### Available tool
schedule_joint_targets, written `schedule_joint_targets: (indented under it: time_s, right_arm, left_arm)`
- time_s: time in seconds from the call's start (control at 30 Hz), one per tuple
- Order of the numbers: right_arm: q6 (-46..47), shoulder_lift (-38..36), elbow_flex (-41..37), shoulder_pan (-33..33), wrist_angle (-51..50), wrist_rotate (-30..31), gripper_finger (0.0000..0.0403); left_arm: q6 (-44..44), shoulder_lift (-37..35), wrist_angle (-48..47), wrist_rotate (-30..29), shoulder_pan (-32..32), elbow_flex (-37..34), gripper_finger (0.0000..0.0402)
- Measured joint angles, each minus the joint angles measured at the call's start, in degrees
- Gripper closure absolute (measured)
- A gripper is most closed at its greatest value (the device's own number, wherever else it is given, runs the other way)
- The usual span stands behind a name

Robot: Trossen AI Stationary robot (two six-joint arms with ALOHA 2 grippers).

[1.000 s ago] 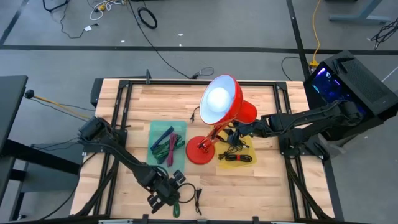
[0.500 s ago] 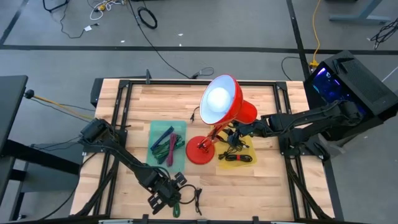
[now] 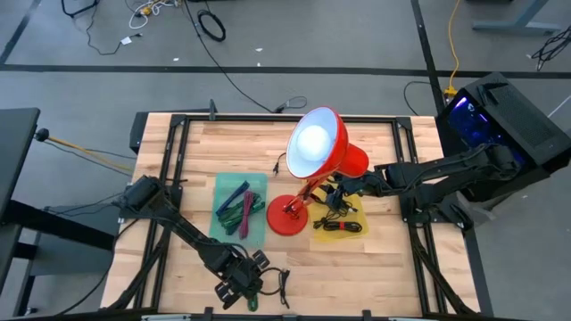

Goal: Pick & Place USB Port
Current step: Put the green patterned charger cable into the blue bin

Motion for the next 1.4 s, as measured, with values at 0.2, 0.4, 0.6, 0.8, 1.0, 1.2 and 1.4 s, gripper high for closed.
schedule_joint_targets:
  time_s: [0.2, 0.4, 0.6, 0.8, 1.0, 1.2, 1.4]
  right_arm:
    - [0.0, 0.0, 0.0, 0.0, 0.36, -0.1, 0.0156]
    - [-0.01, 0.0, 0.0, 0.0, 0.36, -0.06, 0.0156]
    - [-0.79, 0.0, 0.0, 0.0, 0.37, -0.01, 0.0156]
    - [-1.07, 0.02, 0.0, 0.01, 0.41, -0.01, 0.0156]
    - [-1.27, 0.02, 0.0, 0.0, 0.76, 0.01, 0.0156]
    - [-1.29, 0.04, 0.0, 0.02, 0.76, 0.01, 0.0156]
    - [-1.31, 0.04, 0.0, 0.0, 0.41, -0.05, 0.0156]
  left_arm:
    - [0.35, 1.16, 0.13, -1.02, 0.04, 0.29, 0.0224]
    - [-0.13, 1.31, -0.05, 2.32, 0.66, 0.19, 0.0318]
    - [-4.65, 1.22, 1.63, 7.41, 1.27, 0.1, 0.038]
    - [-10.59, 1.05, 2.45, 6.65, 1.33, 2.31, 0.0382]
    - [-11.29, 0.11, -3.47, 2.22, 2.24, 8.86, 0.0383]
    - [-11.58, 0.07, -15.85, -2.99, 4.48, 13.52, 0.0383]
    - [-10.17, -2.12, -19.37, -4.19, 8.0, 12.24, 0.0383]
